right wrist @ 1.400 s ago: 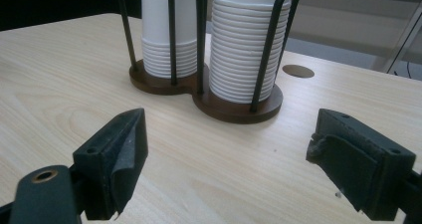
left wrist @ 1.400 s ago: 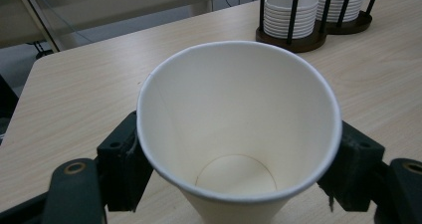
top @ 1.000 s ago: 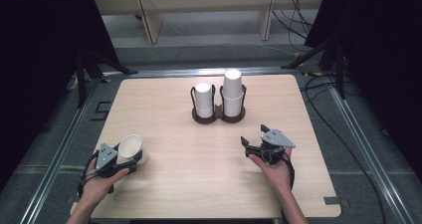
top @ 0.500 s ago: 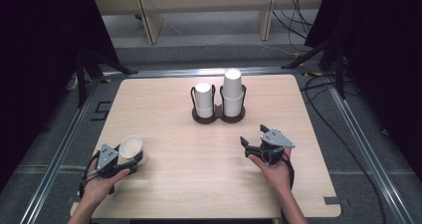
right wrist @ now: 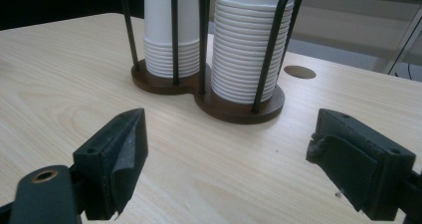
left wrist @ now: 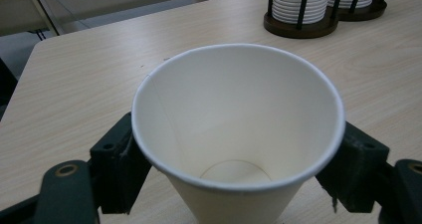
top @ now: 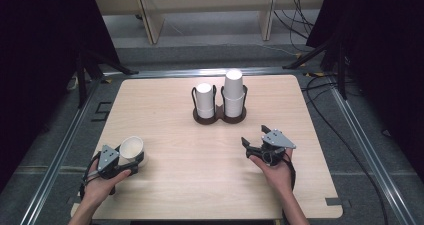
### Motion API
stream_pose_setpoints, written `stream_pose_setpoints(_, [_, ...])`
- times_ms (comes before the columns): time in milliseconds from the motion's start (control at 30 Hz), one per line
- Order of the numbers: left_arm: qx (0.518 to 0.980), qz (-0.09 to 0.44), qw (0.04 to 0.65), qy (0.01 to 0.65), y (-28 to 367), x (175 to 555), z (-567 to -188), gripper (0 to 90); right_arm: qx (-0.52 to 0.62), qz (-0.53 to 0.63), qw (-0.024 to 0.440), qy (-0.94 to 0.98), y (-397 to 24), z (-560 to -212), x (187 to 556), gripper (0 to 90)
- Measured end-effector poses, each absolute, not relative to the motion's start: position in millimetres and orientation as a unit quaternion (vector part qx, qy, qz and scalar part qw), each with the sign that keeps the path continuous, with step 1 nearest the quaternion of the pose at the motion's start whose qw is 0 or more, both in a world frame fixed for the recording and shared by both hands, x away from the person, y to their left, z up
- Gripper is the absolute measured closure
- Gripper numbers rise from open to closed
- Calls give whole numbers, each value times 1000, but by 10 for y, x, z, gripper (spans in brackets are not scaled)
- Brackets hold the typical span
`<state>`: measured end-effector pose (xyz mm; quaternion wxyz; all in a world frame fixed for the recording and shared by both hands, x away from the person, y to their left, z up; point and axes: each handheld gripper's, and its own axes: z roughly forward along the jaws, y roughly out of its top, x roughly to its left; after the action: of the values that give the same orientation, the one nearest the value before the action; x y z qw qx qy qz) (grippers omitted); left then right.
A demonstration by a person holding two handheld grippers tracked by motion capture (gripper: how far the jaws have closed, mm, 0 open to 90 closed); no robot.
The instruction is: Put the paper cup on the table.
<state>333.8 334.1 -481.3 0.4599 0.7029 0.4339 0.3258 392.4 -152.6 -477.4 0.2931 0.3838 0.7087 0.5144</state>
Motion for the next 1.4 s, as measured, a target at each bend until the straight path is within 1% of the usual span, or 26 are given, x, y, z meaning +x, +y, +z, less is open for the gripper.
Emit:
stream_pose_setpoints(33, [701, 326, 461, 435, 3339, 3337, -4814, 212, 381, 511, 302, 709, -1536, -4771, 3925, 152])
stream_pose_setpoints(100, [702, 325, 460, 436, 3340, 3336, -4819, 198, 380, 512, 298, 711, -1534, -4772, 3927, 152])
stream_pose_setpoints(200, [701, 322, 462, 439, 3334, 3333, -4829, 136, 378, 509, 305, 710, -1540, -4771, 3927, 152])
stream_pose_setpoints(333, [693, 327, 468, 439, 3325, 3327, -4837, 68, 385, 509, 301, 709, -1533, -4768, 3918, 152])
stream_pose_setpoints(367, [697, 327, 462, 440, 3331, 3321, -4826, 50, 385, 510, 299, 709, -1532, -4767, 3919, 152])
stream_pose_setpoints(467, [692, 327, 465, 444, 3332, 3310, -4812, 0, 378, 508, 312, 709, -1551, -4761, 3924, 152])
stream_pose_setpoints(567, [684, 337, 471, 444, 3333, 3299, -4806, 0, 374, 508, 316, 709, -1558, -4763, 3930, 152])
stream_pose_setpoints(700, [681, 339, 473, 445, 3339, 3267, -4802, 0, 374, 505, 312, 713, -1562, -4756, 3925, 152])
stream_pose_setpoints(733, [673, 342, 482, 445, 3334, 3265, -4813, 0, 374, 508, 315, 709, -1558, -4760, 3928, 152])
stream_pose_setpoints(767, [675, 342, 479, 446, 3341, 3254, -4810, 0, 388, 510, 302, 706, -1545, -4761, 3911, 152])
stream_pose_setpoints(933, [670, 342, 486, 444, 3367, 3196, -4814, 0, 386, 515, 291, 708, -1542, -4760, 3911, 152])
stream_pose_setpoints(1067, [666, 342, 487, 449, 3403, 3125, -4836, 0, 380, 511, 305, 708, -1556, -4760, 3912, 152])
stream_pose_setpoints(1100, [664, 343, 489, 449, 3413, 3111, -4847, 0, 386, 517, 289, 707, -1549, -4766, 3906, 152])
stream_pose_setpoints(1233, [659, 343, 495, 452, 3443, 3067, -4885, 0, 379, 510, 304, 710, -1555, -4770, 3910, 152])
stream_pose_setpoints(1300, [661, 343, 489, 455, 3453, 3048, -4892, 0, 391, 510, 292, 708, -1534, -4773, 3892, 152])
stream_pose_setpoints(1333, [658, 343, 496, 451, 3448, 3050, -4912, 0, 378, 508, 313, 707, -1554, -4773, 3911, 152])
stream_pose_setpoints(1400, [655, 348, 496, 452, 3440, 3046, -4929, 0, 382, 503, 304, 713, -1552, -4768, 3900, 152])
